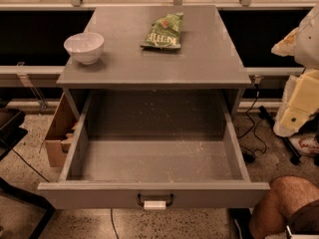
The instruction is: Close top drawer
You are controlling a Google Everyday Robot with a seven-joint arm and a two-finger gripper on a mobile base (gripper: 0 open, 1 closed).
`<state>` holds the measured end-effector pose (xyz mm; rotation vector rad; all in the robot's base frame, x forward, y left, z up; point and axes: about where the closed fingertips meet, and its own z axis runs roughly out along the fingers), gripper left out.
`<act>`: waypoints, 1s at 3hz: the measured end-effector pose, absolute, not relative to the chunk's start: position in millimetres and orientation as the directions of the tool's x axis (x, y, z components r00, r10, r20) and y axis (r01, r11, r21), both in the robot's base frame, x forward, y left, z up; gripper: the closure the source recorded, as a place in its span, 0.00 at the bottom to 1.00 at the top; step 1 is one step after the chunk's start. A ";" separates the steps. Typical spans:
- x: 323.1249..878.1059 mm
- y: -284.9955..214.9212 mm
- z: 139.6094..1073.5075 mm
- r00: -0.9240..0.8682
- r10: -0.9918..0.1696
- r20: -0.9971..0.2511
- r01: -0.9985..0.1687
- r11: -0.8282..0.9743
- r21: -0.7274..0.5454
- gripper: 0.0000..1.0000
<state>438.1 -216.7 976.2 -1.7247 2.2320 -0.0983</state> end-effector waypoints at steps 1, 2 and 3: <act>437.9 -215.2 978.0 -0.225 -0.953 -0.204 -0.926 0.274 -0.258 0.00; 429.4 -204.1 962.1 -0.219 -0.951 -0.218 -0.929 0.272 -0.252 0.00; 401.3 -185.0 910.9 -0.220 -0.941 -0.257 -0.939 0.276 -0.205 0.00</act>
Offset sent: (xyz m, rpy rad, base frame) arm -0.0366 0.0297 -0.1025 0.0211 0.1263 0.0170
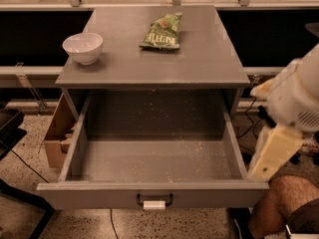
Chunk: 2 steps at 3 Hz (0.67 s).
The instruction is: Close top drawer
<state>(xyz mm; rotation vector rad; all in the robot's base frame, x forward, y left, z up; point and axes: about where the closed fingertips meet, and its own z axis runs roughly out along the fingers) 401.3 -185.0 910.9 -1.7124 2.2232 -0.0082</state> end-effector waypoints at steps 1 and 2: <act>369.5 -178.8 854.1 -0.235 -0.938 -0.255 -0.945 0.281 -0.165 0.00; 326.0 -184.2 785.8 -0.285 -0.934 -0.214 -0.949 0.306 -0.073 0.18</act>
Offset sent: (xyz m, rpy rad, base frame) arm -0.1528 -0.0116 -0.2408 -0.0432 0.3530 -0.0722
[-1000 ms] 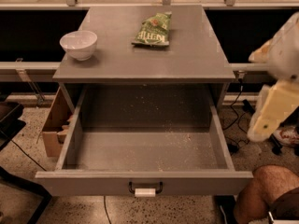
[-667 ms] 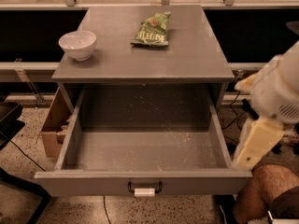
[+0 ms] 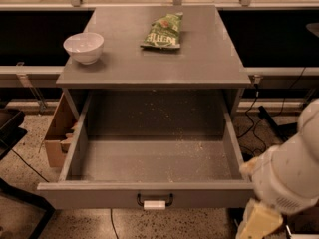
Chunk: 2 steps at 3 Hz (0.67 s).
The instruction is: Close top drawer
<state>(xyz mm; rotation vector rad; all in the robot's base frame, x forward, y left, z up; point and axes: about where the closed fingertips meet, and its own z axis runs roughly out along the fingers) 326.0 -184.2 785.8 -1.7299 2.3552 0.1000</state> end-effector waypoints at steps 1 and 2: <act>276.6 -185.9 722.9 -0.317 -0.934 -0.167 -0.948 0.318 0.020 0.42; 236.6 -181.1 674.0 -0.327 -0.933 -0.153 -0.945 0.317 0.085 0.65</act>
Offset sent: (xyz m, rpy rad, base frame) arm -0.1362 0.0093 -0.1712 0.0040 0.2496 -0.0087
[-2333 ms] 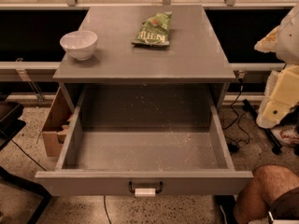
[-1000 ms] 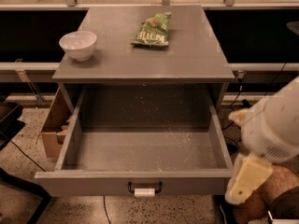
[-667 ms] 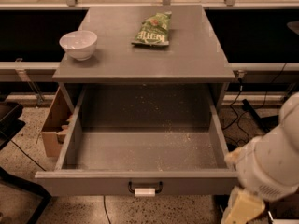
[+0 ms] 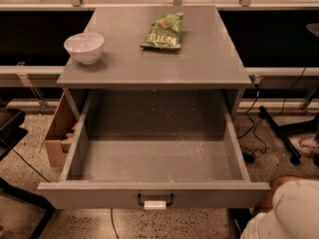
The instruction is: Close top drawer
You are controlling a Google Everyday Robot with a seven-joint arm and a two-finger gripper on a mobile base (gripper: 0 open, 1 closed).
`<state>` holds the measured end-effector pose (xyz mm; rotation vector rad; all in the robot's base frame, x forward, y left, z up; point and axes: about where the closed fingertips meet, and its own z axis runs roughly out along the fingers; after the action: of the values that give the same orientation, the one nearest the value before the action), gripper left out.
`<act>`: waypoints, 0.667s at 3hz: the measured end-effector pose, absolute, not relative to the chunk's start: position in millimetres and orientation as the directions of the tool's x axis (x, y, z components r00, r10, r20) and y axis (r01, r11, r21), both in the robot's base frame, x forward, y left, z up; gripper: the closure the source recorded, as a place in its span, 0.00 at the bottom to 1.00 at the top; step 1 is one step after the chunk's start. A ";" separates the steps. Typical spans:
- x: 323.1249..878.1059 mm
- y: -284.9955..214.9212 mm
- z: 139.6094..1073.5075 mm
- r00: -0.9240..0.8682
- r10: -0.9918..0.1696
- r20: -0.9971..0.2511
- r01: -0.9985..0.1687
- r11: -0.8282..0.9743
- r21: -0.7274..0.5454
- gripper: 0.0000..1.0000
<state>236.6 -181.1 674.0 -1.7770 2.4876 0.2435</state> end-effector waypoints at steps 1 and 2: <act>226.7 -164.8 642.6 -0.319 -0.930 -0.183 -0.947 0.305 0.102 0.88; 249.3 -138.3 624.9 -0.291 -0.927 -0.239 -0.957 0.284 0.062 1.00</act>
Offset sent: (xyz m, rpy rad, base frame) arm 0.0464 0.0766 -0.0693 0.1341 -0.1315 0.0489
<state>249.3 -138.3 624.9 -1.7679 2.3877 0.2900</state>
